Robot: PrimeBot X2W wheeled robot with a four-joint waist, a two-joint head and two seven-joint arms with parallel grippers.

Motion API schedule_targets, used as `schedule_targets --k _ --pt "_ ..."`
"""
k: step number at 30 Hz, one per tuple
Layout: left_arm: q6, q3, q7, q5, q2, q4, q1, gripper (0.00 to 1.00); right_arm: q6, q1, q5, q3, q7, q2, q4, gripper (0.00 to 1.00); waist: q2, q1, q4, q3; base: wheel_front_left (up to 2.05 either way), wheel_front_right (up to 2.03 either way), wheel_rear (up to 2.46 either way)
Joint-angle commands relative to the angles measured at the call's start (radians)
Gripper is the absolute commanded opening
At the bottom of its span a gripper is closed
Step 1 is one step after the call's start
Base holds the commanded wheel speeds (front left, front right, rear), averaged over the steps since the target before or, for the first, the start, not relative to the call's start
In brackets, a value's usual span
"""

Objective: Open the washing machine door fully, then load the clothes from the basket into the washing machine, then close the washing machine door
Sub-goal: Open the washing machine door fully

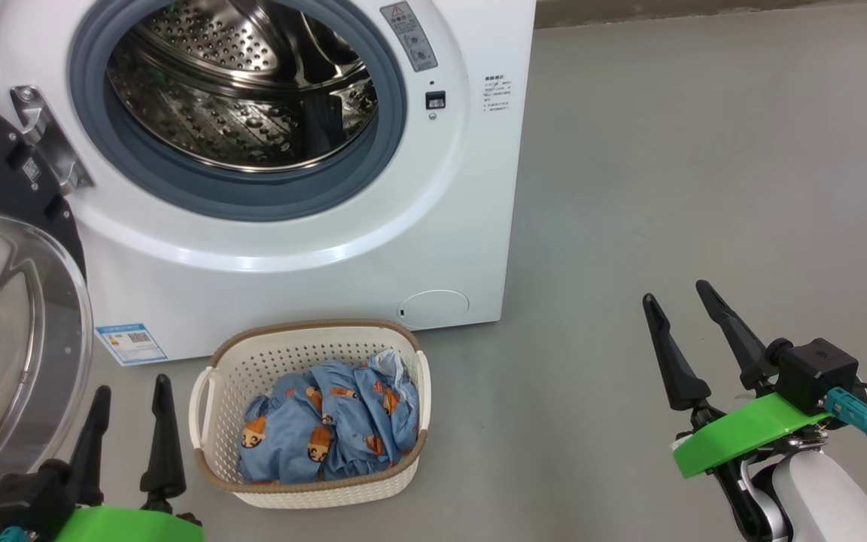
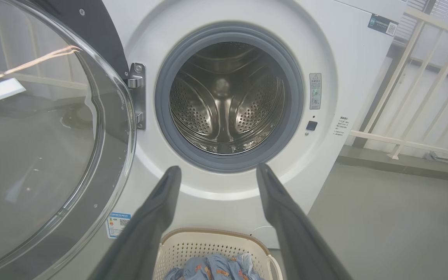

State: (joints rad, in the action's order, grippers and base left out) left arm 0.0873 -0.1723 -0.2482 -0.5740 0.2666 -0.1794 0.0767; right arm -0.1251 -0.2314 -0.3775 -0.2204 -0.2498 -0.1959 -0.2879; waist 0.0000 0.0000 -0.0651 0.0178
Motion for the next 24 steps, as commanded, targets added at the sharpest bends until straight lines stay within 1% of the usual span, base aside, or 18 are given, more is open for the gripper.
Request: schedule_targets --k 1,24 --pt "-0.004 0.042 -0.012 0.005 0.023 0.031 0.020 1.00 -0.006 -0.002 0.009 -0.011 -0.012 -0.012 0.029 1.00 0.0000 0.0000 0.002 0.001 0.00 0.00 0.00" --pt "-0.009 0.039 -0.013 0.024 0.023 0.023 0.023 1.00 -0.006 0.005 0.010 -0.010 -0.012 -0.012 0.029 1.00 0.0000 0.0000 0.019 0.002 0.00 0.00 0.00"
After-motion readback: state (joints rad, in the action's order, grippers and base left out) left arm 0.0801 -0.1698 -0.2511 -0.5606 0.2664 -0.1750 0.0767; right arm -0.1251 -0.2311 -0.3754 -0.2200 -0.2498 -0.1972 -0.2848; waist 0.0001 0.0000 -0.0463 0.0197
